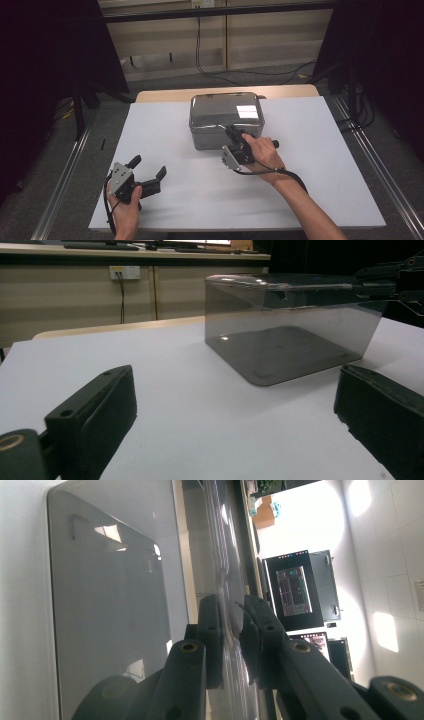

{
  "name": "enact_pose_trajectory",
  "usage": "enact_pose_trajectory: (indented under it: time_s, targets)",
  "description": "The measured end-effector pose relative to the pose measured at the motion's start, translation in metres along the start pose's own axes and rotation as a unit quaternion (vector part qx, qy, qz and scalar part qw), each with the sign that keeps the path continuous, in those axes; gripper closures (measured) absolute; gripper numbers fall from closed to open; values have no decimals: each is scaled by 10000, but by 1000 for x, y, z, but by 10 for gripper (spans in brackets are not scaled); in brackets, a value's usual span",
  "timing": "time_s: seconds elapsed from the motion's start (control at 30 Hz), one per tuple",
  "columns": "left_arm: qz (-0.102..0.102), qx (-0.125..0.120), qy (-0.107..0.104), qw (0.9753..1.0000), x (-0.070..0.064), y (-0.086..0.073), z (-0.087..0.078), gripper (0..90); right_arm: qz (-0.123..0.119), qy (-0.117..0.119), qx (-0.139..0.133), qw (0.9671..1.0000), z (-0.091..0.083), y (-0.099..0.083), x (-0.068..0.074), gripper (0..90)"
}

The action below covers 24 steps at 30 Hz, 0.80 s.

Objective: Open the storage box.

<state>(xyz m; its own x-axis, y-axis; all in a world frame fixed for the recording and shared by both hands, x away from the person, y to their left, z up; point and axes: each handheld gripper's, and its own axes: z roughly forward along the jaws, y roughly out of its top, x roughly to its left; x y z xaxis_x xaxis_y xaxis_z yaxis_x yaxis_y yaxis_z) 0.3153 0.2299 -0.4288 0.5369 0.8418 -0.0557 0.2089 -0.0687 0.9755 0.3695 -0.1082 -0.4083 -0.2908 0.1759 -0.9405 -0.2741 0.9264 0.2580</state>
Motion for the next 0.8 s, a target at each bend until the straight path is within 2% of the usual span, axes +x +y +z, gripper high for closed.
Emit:
enact_pose_trajectory:
  time_s: [0.1,0.23,0.37,0.53,0.6,0.63,0.77,0.8]
  targets:
    - [57,43,-201,9998,-1,3,6,63,7,-10,10,10000,0,0,-1,793]
    - [30,65,-486,9988,0,6,18,63,3,-31,-2,10000,0,1,-1,794]
    - [95,103,-560,9983,2,9,30,60,7,-46,5,10000,0,0,-2,794]
    - [9,49,-580,9983,6,15,44,41,38,-53,6,10000,0,0,-2,794]
    - [76,0,-667,9977,8,18,51,36,38,-64,0,10000,0,1,-2,794]
    - [128,-30,-820,9965,8,20,57,37,48,-65,-3,10000,0,1,-2,794]
    - [279,-28,-890,9956,6,25,67,40,59,-90,-27,9999,0,0,-4,795]
    - [414,-54,-911,9950,7,30,74,46,65,-95,-26,9999,0,0,-4,794]
